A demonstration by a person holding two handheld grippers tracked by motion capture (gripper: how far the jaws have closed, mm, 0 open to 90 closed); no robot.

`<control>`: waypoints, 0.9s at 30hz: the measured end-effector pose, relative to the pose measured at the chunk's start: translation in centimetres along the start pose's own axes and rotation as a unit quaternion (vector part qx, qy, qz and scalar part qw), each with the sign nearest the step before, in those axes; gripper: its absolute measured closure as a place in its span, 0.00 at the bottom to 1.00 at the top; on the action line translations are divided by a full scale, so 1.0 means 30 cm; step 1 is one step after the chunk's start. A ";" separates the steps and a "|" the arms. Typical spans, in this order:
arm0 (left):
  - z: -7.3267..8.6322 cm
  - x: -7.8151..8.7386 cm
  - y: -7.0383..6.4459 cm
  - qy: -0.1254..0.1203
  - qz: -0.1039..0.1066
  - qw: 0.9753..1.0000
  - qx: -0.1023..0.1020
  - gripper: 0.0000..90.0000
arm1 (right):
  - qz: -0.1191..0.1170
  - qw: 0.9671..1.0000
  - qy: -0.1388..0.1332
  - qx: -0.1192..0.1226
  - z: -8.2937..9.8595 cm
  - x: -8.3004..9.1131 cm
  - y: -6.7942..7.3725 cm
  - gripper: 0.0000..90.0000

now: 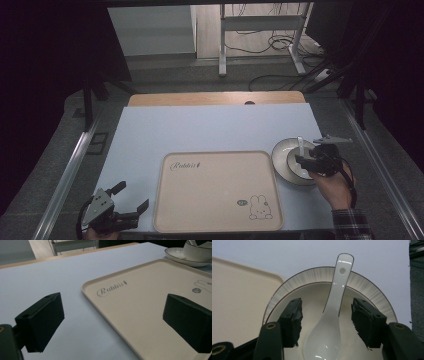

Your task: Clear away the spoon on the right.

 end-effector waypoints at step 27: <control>0.001 0.000 -0.001 0.002 -0.001 1.000 -0.001 0.04 | 0.026 0.999 0.032 -0.019 -0.001 -0.080 -0.017 0.73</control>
Point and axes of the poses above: each handheld gripper's, and its own axes: x roughly backward along the jaws, z roughly out of its underside, y roughly to its left, the point moved 10 cm from there along -x, roughly forward along the jaws, and after that the axes turned 5 degrees about y, right-handed, at the moved point
